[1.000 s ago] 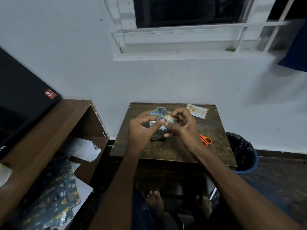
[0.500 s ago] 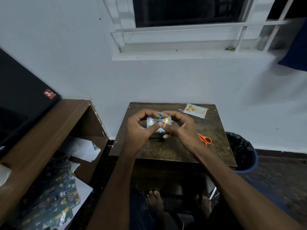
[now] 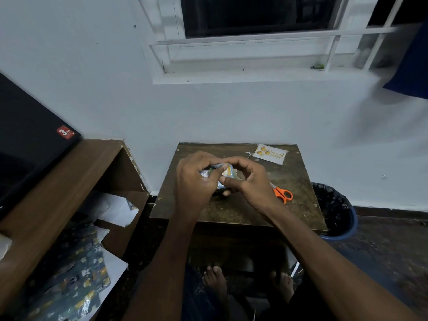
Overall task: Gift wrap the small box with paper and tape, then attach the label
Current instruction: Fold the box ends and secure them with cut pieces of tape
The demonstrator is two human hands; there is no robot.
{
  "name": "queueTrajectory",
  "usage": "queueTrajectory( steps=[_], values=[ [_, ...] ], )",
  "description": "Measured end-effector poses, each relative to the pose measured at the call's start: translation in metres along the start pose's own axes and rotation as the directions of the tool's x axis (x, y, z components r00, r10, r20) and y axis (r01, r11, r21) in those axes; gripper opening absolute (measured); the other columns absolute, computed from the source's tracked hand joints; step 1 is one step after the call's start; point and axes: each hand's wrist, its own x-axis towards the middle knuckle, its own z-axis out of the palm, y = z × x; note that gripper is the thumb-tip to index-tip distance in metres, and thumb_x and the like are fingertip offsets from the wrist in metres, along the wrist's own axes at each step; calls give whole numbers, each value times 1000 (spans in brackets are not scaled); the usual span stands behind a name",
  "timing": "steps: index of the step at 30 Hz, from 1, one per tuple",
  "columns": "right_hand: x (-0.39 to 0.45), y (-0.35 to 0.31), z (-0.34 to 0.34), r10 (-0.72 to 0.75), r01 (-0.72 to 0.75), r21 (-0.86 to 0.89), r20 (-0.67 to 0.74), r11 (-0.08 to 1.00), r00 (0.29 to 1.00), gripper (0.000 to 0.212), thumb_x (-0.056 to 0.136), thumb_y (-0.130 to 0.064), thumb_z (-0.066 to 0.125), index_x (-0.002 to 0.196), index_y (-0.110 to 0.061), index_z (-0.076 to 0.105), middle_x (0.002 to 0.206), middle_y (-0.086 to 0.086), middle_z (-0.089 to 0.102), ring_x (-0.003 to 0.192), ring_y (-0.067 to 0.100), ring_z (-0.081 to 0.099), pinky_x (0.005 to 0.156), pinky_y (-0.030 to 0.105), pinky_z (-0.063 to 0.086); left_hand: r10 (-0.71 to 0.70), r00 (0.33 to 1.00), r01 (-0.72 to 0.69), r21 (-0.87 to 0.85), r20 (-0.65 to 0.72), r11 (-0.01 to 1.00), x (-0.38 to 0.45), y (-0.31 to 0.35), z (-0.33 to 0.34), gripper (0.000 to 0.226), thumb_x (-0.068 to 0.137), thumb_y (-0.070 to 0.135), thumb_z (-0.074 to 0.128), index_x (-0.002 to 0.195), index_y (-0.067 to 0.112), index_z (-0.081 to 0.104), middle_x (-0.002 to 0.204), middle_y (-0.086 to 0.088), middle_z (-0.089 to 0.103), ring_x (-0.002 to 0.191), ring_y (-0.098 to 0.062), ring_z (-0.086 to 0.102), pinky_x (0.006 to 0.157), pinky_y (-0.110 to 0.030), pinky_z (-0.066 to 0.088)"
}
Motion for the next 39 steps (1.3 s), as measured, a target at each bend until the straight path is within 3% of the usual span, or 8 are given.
queueTrajectory(
  steps=[7, 12, 17, 20, 23, 27, 36, 39],
  values=[
    [1, -1, 3, 38, -37, 47, -16, 998, 999, 33, 83, 10, 78, 113, -3, 74, 115, 13, 71, 87, 16, 71, 65, 38, 64, -89, 993, 80, -109, -75, 991, -4, 2, 6, 8, 86, 8, 84, 91, 14, 84, 85, 5, 72, 82, -15, 70, 71, -45, 56],
    [0, -1, 4, 67, -64, 84, -33, 994, 997, 32, 82, 11, 78, 111, -4, 75, 112, 16, 72, 85, 17, 72, 62, 34, 62, -114, 991, 101, -191, -62, 976, -1, 2, 2, 11, 98, 17, 74, 99, 12, 84, 92, 6, 78, 88, -14, 75, 79, -46, 58],
    [-1, -2, 2, 63, -59, 88, -45, 994, 997, 27, 85, 8, 78, 108, -4, 75, 111, 7, 75, 88, 20, 74, 62, 33, 62, -218, 973, 229, -316, 69, 921, 1, -3, -8, 17, 101, 24, 71, 111, 13, 80, 101, 2, 80, 102, -20, 76, 91, -47, 60],
    [-1, -3, 0, 71, -65, 107, -52, 992, 996, 28, 83, 6, 78, 108, -6, 76, 113, 9, 75, 88, 22, 73, 64, 36, 62, -126, 968, 186, -282, 216, 941, 1, -6, -14, 27, 87, 17, 87, 113, 13, 78, 112, 3, 77, 111, -22, 72, 97, -40, 57],
    [-1, -3, -1, 88, -80, 109, -74, 991, 993, 32, 82, 11, 75, 106, -9, 78, 114, 8, 76, 87, 24, 74, 66, 38, 63, -113, 945, 206, -293, 306, 934, 1, -8, -18, 33, 83, 8, 89, 113, 11, 76, 117, 1, 75, 113, -21, 71, 96, -32, 57],
    [-1, -5, 0, 88, -79, 120, -75, 990, 993, 27, 84, 7, 78, 107, -8, 79, 118, 6, 75, 88, 25, 74, 66, 36, 63, -98, 956, 187, -317, 276, 930, 1, -7, -17, 23, 89, 0, 80, 111, 8, 77, 116, 0, 76, 115, -22, 71, 98, -30, 55],
    [0, -4, -2, 115, -103, 143, -72, 984, 991, 29, 84, 8, 78, 109, -7, 79, 120, 9, 74, 87, 26, 74, 63, 31, 62, -333, 904, 424, -471, 267, 774, -2, -1, -6, 25, 92, -14, 66, 108, 2, 75, 109, -7, 79, 98, -20, 76, 79, -24, 58],
    [-1, -5, -1, 118, -107, 138, -74, 985, 990, 27, 83, 9, 78, 104, -8, 80, 119, 5, 75, 85, 23, 74, 64, 32, 63, -343, 900, 432, -453, 268, 780, -2, -6, -6, 27, 89, -15, 66, 105, 4, 78, 108, -4, 80, 100, -21, 77, 81, -29, 61]
  ],
)
